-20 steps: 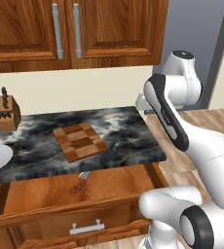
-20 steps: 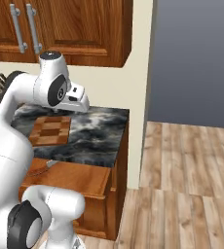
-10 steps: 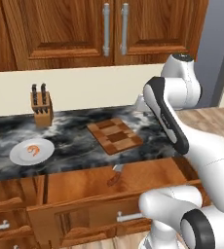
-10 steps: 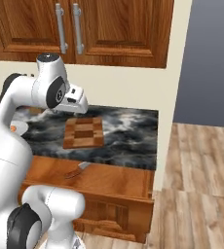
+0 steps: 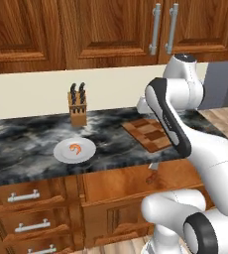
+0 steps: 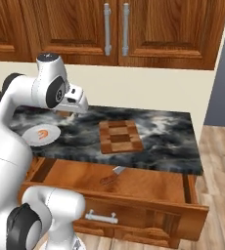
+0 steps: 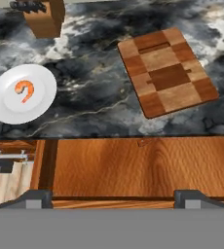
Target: Pick up the knife from the drawer and place it on the cutting board. Then place the meat from the plate to the cutting board.
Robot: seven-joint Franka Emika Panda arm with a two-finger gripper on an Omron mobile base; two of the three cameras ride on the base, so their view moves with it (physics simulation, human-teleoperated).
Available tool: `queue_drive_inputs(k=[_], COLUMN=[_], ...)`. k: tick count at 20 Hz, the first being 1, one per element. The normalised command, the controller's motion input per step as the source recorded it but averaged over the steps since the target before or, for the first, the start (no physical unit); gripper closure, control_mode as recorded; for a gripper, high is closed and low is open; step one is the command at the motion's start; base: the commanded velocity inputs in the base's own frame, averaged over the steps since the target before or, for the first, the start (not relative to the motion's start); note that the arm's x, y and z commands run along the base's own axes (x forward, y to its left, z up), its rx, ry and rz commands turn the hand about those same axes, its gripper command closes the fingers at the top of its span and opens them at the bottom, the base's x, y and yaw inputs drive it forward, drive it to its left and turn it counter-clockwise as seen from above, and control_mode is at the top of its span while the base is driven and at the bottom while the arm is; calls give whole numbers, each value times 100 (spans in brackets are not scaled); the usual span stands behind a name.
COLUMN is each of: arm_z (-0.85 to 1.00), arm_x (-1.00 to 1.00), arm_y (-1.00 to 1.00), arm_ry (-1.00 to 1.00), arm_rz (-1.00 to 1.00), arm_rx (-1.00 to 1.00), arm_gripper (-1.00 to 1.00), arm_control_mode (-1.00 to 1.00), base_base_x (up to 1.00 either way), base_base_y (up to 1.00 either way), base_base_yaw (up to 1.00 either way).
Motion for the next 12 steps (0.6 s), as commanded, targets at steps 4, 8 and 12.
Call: queue_drive_inputs(k=[4, 8, 12], arm_z=[0, 0, 0], arm_x=[0, 0, 0], arm_y=[0, 0, 0], arm_ry=[0, 0, 0], arm_rz=[0, 0, 0], arm_rx=[0, 0, 0], arm_gripper=[-100, -100, -100], arm_control_mode=[100, 100, 100], base_base_x=[-15, -15, -14], base_base_y=[69, 70, 68], base_base_yaw=[-5, -5, -4])
